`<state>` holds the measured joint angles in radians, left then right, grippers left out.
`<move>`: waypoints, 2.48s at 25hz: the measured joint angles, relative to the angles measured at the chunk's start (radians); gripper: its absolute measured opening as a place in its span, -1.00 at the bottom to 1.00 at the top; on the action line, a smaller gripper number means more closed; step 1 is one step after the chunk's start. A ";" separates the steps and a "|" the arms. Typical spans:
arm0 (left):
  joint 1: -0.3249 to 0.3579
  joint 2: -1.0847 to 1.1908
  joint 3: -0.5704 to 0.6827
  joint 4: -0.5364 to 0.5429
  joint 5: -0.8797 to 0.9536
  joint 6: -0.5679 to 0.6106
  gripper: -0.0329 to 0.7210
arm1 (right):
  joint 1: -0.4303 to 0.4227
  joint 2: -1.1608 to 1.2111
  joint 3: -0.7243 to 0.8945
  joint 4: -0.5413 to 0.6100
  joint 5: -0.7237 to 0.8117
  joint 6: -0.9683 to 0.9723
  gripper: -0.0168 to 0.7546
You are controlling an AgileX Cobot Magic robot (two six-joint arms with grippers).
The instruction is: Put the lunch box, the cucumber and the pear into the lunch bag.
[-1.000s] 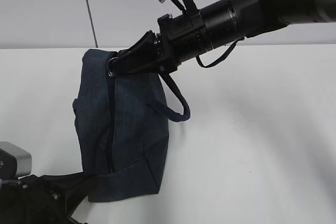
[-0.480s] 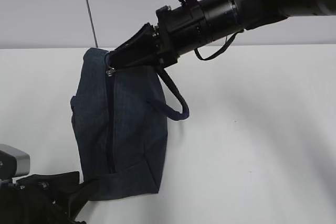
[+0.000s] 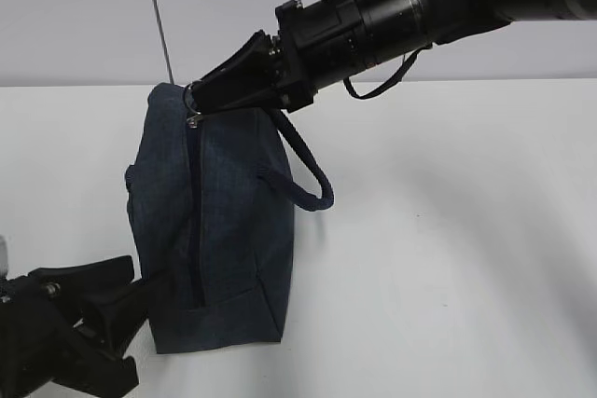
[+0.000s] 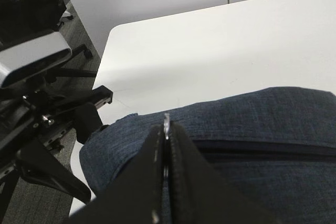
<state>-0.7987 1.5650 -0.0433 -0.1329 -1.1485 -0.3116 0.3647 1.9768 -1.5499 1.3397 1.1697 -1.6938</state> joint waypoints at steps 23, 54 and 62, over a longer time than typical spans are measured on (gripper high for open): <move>0.000 -0.104 -0.074 0.005 0.011 0.049 -0.89 | 0.000 0.000 0.000 0.004 -0.013 0.014 -0.96; 0.000 -0.104 -0.079 0.075 0.013 0.022 -0.90 | 0.034 0.121 -0.141 0.121 -0.203 -0.038 -0.96; 0.000 -0.104 -0.079 0.108 0.015 0.020 -0.90 | 0.034 0.197 -0.228 0.132 -0.226 -0.038 -0.96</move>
<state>-0.7987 1.4614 -0.1220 -0.0250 -1.1338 -0.2914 0.3989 2.1736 -1.7777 1.4717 0.9439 -1.7322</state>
